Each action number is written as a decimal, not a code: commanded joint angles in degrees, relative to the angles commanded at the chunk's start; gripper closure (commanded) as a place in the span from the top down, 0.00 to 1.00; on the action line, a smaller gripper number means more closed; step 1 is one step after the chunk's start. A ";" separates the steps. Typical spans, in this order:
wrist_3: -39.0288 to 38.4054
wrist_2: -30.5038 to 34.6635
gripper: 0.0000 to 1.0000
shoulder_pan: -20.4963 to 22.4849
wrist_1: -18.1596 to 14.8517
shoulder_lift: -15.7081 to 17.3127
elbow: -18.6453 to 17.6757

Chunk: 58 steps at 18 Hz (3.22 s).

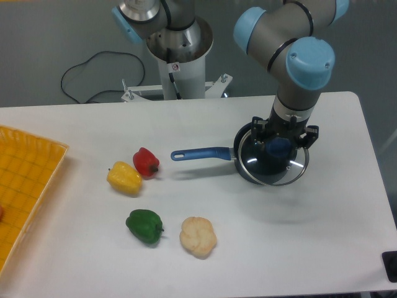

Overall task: Place the lid on the table
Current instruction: 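Lift the glass lid by its blue knob off the saucepan, then carry the glass lid beside the saucepan and lower it toward the table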

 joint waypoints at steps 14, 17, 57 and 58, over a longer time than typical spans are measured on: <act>-0.26 -0.35 0.55 -2.28 0.35 -6.59 6.15; -0.26 -0.44 0.55 -2.81 0.44 -8.61 7.91; -4.22 0.97 0.55 -7.82 10.20 -20.57 10.99; -4.22 0.97 0.55 -7.91 10.20 -20.65 10.99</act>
